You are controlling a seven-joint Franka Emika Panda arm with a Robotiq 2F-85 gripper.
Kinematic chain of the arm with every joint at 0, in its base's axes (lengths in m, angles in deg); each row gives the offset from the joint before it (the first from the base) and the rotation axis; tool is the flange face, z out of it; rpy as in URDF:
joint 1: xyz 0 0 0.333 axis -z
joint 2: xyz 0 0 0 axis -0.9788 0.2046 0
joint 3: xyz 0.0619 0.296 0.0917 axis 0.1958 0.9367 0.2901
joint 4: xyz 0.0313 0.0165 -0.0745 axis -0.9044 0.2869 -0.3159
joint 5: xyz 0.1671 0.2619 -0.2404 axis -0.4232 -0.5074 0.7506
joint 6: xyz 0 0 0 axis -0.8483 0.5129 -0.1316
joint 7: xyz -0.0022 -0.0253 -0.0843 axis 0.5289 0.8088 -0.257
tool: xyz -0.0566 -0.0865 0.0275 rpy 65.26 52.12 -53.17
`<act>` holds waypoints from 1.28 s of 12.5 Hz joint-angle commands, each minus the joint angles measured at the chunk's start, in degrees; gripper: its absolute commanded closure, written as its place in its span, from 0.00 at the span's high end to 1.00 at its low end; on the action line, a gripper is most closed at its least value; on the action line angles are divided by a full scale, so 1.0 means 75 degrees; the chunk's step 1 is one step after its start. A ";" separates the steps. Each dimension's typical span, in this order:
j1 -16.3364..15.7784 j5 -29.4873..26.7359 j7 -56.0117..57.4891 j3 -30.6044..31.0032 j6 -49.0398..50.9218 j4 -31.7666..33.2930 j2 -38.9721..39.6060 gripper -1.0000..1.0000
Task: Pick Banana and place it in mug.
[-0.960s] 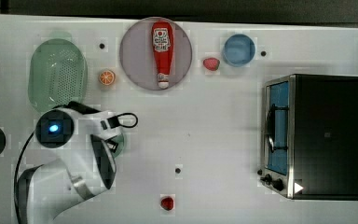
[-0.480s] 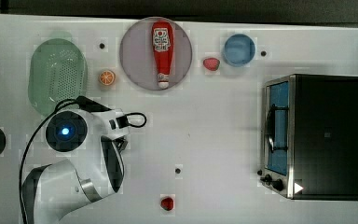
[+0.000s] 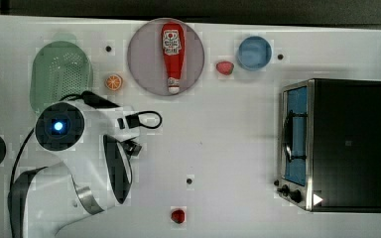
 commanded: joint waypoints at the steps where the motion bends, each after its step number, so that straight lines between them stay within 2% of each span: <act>1: 0.0278 -0.0027 -0.0305 -0.1219 0.1572 -0.1562 -0.1091 1.00; 5: 0.0332 0.0165 -0.0272 -0.2416 0.3403 -0.2805 -0.1302 1.00; 8: 0.0334 0.0301 -0.0272 -0.2865 0.4376 -0.3424 -0.1303 1.00; 16: 0.0332 0.0301 -0.0272 -0.2979 0.4144 -0.3441 -0.1186 1.00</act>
